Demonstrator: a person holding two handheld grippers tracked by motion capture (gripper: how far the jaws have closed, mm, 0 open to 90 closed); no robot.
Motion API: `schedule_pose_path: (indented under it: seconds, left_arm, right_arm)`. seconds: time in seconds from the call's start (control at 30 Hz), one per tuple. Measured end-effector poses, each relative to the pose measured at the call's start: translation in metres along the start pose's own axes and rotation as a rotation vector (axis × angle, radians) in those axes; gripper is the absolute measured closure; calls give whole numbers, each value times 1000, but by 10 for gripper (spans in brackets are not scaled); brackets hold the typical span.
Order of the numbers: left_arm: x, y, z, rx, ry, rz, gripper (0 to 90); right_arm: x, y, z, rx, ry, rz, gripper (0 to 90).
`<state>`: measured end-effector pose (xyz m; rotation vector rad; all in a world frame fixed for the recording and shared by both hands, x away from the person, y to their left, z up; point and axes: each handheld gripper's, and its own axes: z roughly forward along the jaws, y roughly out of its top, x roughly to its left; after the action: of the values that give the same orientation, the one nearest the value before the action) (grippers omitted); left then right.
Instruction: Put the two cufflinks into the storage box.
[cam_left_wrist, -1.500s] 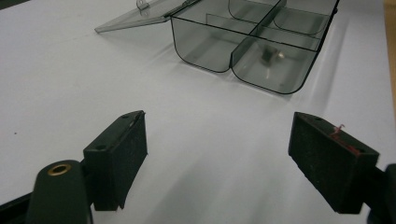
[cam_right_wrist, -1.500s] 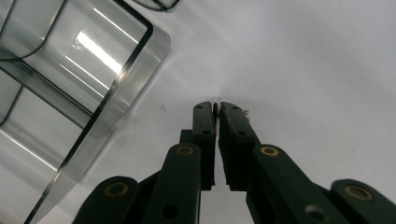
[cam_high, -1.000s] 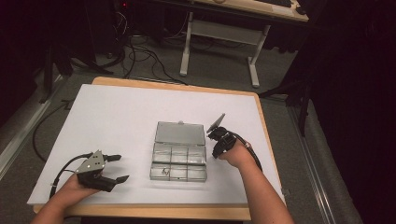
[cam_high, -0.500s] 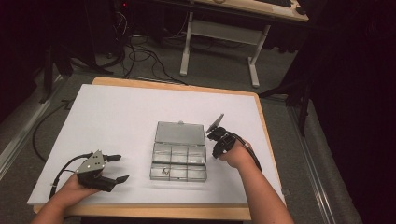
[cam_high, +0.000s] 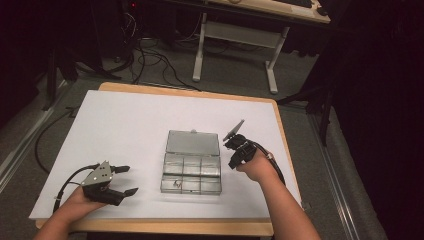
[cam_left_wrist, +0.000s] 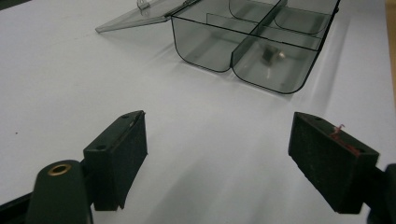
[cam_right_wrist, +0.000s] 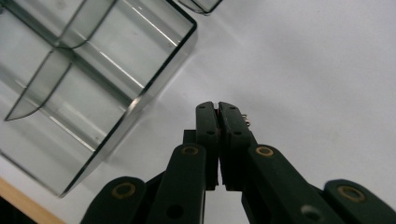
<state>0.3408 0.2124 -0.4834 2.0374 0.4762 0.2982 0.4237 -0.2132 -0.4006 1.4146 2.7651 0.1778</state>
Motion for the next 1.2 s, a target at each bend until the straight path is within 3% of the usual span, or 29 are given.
schedule_pose_path:
  seconds: [0.13, 0.2, 0.7, 0.77, 1.2]
  left_arm:
    - [0, 0, 0, 0, 0, 1, 201]
    - [0, 0, 0, 1, 2, 2, 201]
    - [0, 0, 0, 0, 3, 3, 200]
    - [-1, 0, 0, -2, 5, 3, 200]
    - [0, 0, 0, -3, 3, 0, 200]
  right_arm:
    - [8, -2, -10, -1, -1, 1, 888]
    - [11, -3, -16, -14, 3, -25, 887]
    - [39, 0, -32, -19, 13, -68, 887]
    - [47, 2, -31, -22, 17, -100, 887]
    - [77, 15, -26, -7, 37, -200, 886]
